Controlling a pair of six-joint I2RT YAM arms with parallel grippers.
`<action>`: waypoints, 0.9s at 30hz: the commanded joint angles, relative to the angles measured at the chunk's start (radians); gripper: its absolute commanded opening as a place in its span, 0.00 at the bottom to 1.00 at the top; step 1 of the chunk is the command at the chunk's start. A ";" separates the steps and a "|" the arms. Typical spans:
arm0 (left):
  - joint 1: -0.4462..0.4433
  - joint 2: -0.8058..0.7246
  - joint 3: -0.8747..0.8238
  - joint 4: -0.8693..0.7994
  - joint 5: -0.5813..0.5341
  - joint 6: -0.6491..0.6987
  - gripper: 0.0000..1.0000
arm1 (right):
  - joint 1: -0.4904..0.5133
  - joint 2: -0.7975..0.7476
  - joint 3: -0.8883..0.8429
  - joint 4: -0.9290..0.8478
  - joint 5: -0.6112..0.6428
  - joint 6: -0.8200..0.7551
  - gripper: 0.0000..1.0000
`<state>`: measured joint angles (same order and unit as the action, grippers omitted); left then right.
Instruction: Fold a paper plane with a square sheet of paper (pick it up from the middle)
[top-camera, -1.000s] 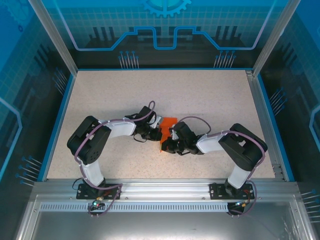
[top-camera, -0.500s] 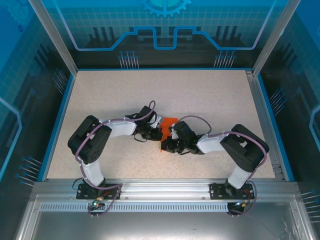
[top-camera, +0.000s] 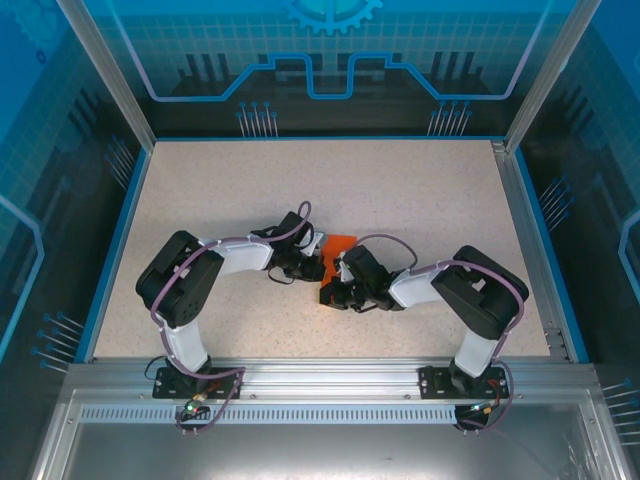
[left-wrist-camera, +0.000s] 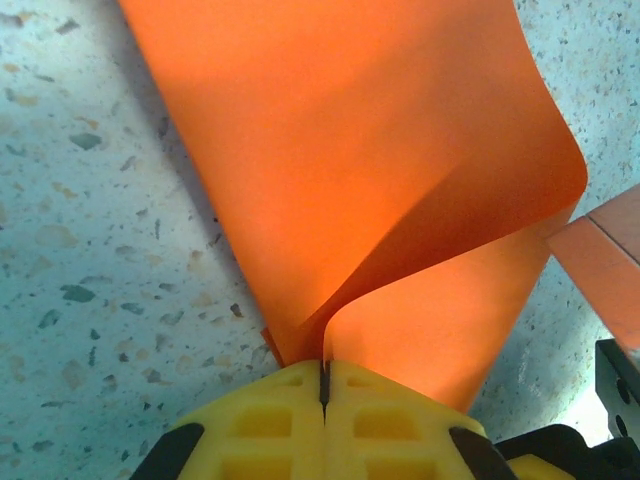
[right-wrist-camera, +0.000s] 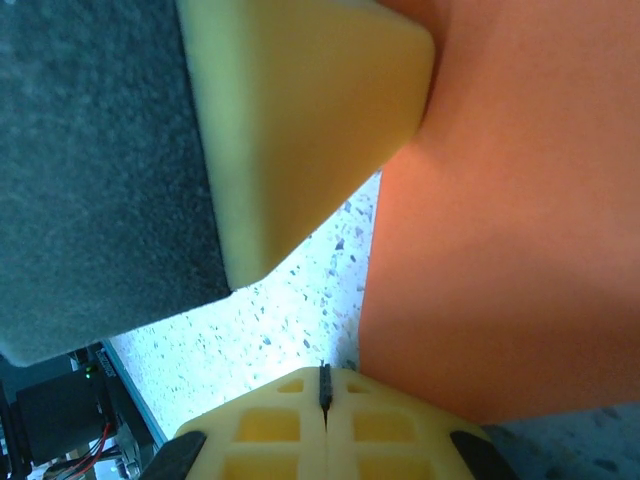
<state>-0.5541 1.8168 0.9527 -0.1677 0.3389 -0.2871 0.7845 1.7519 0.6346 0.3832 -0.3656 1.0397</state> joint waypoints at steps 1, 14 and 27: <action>0.003 0.033 -0.002 -0.047 -0.001 0.007 0.00 | 0.004 0.000 -0.005 -0.006 0.010 -0.013 0.00; 0.003 0.029 -0.002 -0.046 -0.003 0.003 0.00 | -0.110 -0.096 0.005 -0.054 -0.031 -0.067 0.00; 0.002 0.036 0.004 -0.051 -0.001 0.006 0.00 | -0.117 0.022 -0.010 -0.013 -0.012 -0.056 0.00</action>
<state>-0.5541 1.8168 0.9531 -0.1677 0.3389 -0.2871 0.6777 1.7367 0.6346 0.3527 -0.3786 0.9905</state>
